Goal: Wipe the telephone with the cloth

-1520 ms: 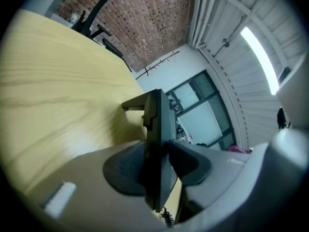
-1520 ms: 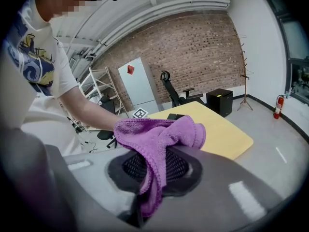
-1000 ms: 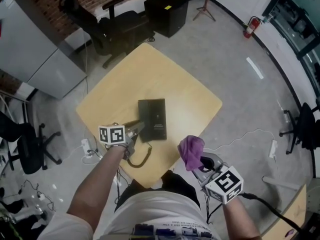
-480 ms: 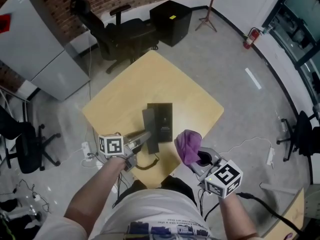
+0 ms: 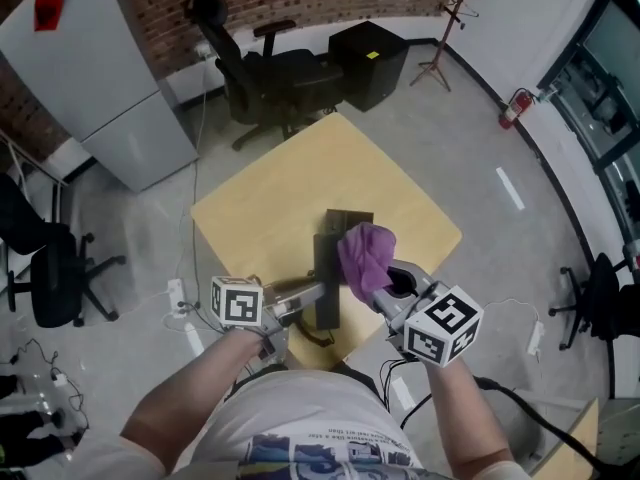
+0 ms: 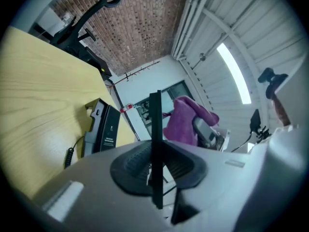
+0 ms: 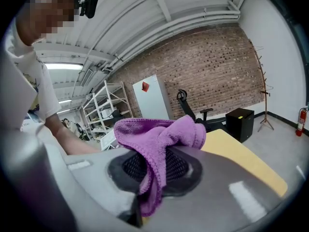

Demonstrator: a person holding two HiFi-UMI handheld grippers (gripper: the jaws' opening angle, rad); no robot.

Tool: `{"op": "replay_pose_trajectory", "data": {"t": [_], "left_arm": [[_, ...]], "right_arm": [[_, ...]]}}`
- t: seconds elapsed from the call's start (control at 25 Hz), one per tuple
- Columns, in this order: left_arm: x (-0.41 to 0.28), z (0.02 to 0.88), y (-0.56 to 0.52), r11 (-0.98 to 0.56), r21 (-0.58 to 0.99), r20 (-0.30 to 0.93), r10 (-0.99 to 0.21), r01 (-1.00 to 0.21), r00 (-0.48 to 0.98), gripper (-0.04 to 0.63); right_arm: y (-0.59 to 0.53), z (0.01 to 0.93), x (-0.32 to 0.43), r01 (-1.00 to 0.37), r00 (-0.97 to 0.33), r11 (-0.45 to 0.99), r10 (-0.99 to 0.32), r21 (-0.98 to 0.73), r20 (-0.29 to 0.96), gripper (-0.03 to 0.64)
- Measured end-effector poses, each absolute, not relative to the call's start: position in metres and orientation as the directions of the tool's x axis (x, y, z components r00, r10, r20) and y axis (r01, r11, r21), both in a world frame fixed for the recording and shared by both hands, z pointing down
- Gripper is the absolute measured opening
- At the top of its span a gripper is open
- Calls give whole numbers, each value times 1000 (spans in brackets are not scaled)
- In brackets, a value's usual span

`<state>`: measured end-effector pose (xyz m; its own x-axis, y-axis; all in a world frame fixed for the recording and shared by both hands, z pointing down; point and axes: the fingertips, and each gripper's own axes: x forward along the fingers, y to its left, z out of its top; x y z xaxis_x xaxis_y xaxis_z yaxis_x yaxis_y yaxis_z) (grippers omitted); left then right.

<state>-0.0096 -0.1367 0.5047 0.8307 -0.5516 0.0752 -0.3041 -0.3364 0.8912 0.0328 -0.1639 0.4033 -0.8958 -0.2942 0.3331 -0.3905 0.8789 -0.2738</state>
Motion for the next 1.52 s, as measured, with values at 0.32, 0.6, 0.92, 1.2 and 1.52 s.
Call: {"op": "replay_pose_trajectory", "data": {"t": [0.32, 0.6, 0.92, 1.2, 1.52], "left_arm": [[-22, 489, -134, -365, 895, 9, -558, -255, 830, 78], [-41, 479, -150, -390, 889, -30, -572, -240, 819, 78], [-38, 475, -151, -415, 880, -39, -550, -233, 834, 78], [-22, 475, -136, -426, 880, -47, -518, -210, 854, 78], [-30, 474, -132, -439, 876, -74, -529, -198, 845, 78]], "right_arm": [[-139, 417, 13, -397, -883, 871, -277, -290, 378, 44], [-104, 438, 17, -428, -861, 845, -272, -321, 430, 44], [-105, 409, 16, -458, -852, 847, -332, -270, 405, 44], [-139, 374, -4, -492, -840, 849, -404, -193, 363, 44], [-127, 397, -15, -502, -820, 840, -385, -207, 424, 44]]}}
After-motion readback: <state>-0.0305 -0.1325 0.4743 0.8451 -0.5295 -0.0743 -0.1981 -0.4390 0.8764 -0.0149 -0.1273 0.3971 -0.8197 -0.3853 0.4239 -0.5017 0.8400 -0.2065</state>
